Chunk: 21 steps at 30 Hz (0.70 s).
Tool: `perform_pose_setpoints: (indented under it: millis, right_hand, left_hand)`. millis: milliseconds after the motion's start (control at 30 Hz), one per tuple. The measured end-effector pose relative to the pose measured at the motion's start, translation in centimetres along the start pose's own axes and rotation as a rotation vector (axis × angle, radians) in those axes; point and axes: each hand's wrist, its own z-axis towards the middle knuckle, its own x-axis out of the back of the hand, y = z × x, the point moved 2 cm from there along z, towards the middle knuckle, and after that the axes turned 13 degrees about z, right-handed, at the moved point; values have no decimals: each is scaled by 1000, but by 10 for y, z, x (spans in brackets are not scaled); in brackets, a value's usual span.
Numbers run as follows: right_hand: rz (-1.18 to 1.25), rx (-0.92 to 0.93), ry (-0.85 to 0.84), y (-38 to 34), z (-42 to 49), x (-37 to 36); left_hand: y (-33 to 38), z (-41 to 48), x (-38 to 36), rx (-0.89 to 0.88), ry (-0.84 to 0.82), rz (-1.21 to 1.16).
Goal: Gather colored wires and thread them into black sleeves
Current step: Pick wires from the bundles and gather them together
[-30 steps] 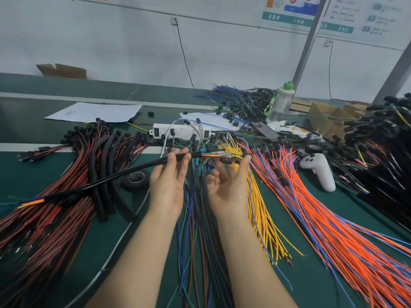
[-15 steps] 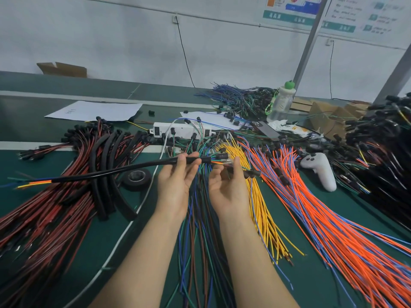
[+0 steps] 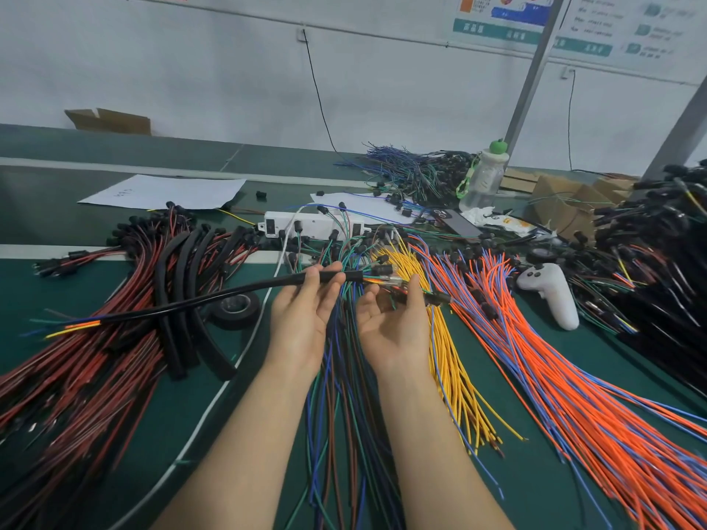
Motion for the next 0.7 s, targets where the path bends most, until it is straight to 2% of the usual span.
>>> perform_pose_setpoints:
  millis: [433, 700]
  right_hand:
    - [-59, -72, -135, 4, 0, -3]
    - [-51, -60, -135, 5, -2, -6]
  left_hand:
    - [-3, -2, -2, 8, -3, 27]
    - [-2, -4, -4, 2, -4, 25]
